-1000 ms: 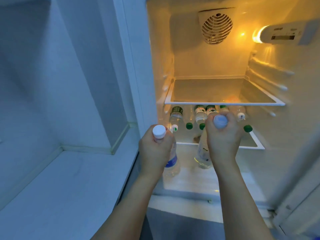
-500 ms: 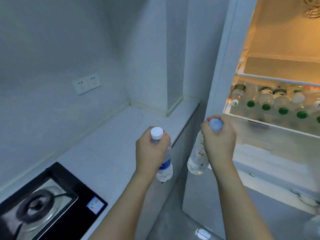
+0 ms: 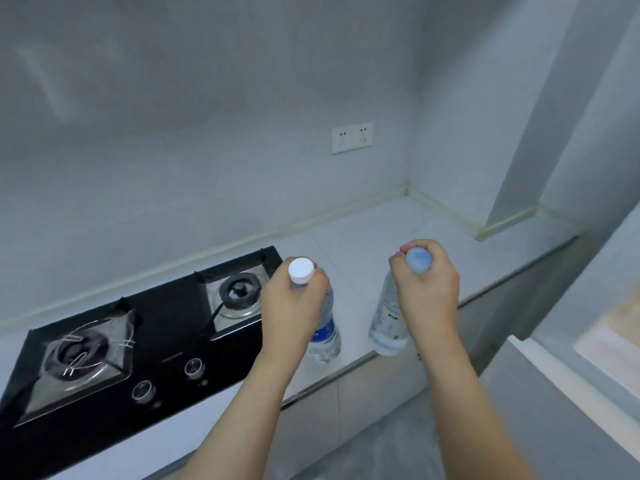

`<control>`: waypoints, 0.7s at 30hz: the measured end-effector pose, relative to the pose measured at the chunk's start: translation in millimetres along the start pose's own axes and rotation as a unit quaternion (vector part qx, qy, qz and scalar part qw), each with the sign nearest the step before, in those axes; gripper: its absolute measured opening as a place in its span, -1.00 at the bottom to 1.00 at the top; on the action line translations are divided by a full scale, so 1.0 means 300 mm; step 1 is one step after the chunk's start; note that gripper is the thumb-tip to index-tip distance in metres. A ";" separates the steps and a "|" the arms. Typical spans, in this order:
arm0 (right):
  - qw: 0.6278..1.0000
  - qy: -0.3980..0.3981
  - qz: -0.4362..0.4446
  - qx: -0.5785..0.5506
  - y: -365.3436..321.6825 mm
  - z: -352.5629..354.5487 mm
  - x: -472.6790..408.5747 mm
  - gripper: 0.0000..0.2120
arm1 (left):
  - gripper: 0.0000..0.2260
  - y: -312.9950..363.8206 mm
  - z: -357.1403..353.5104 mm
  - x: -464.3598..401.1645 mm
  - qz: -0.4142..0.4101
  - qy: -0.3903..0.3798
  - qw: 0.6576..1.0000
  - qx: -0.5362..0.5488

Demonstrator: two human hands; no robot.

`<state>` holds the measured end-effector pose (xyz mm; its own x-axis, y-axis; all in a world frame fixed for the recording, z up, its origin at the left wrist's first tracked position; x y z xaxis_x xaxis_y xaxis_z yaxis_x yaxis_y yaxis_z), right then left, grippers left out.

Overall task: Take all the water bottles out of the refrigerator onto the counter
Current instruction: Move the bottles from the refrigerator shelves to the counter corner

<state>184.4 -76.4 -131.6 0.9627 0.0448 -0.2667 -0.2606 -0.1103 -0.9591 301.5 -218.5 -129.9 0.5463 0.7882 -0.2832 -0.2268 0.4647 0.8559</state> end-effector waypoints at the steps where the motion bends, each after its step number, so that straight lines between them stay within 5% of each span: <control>1: 1.000 -0.019 -0.001 -0.011 -0.008 -0.053 0.031 -0.91 | -0.95 -0.024 0.062 0.002 0.004 0.019 1.000 0.000; 21: 0.945 -0.316 0.004 -0.088 -0.238 -1.073 1.077 -0.92 | -0.93 -0.614 1.406 0.171 0.101 0.253 0.959 -0.074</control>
<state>537.2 -373.7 -119.0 0.7108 0.6207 -0.3310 -0.1985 -0.2744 -0.9409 711.4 -433.7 -119.5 0.0260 0.9459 -0.3233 -0.4192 0.3039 0.8555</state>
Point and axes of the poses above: each hand's wrist, its own x-axis away from the middle knuckle, its own z-axis out of the back of the hand, y = z × x, the point moved 3 cm from there along -x, towards the middle knuckle, and after that the axes turned 15 degrees about -x, right-handed, at the moved point
